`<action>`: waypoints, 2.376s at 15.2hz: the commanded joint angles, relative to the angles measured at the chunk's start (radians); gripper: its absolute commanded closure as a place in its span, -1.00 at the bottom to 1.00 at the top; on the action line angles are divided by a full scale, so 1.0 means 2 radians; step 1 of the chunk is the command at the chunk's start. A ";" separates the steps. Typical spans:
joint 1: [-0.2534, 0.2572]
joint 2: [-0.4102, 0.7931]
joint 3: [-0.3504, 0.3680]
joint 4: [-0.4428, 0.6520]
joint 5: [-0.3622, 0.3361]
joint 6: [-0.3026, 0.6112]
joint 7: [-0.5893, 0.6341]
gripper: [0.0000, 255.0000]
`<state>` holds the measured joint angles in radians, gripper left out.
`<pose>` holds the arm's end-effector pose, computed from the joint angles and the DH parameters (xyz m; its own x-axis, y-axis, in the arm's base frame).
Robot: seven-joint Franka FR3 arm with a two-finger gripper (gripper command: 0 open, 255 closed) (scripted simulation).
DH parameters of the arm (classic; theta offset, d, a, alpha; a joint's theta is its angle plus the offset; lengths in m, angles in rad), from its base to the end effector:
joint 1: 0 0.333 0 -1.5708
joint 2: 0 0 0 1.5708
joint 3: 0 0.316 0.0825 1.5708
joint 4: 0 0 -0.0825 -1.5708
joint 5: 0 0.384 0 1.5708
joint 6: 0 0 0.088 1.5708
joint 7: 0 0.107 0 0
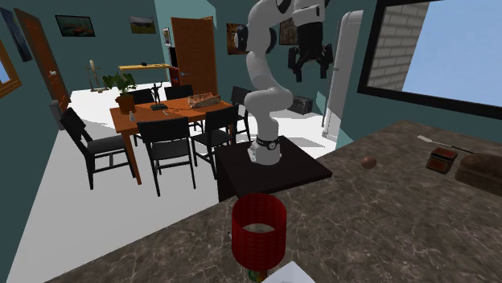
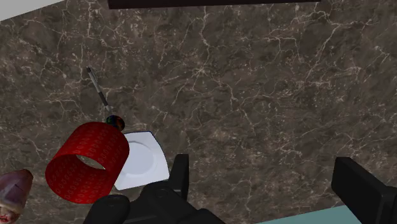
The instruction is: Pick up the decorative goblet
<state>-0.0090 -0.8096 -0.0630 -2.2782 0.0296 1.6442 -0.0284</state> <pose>0.3063 -0.0272 0.6415 0.9839 -0.0334 0.1755 -0.0214 -0.9973 -0.0700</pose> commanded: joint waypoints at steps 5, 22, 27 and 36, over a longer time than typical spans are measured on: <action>-0.005 0.059 -0.021 0.003 -0.011 0.039 -0.021 -1.00; -0.023 0.359 -0.103 0.117 -0.005 0.155 -0.113 -1.00; -0.035 0.457 -0.117 0.181 0.015 0.166 -0.142 -1.00; -0.057 0.566 -0.120 0.251 0.039 0.182 -0.169 -1.00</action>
<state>-0.1218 0.3158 -0.3043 -1.7724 0.1051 1.9967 -0.3651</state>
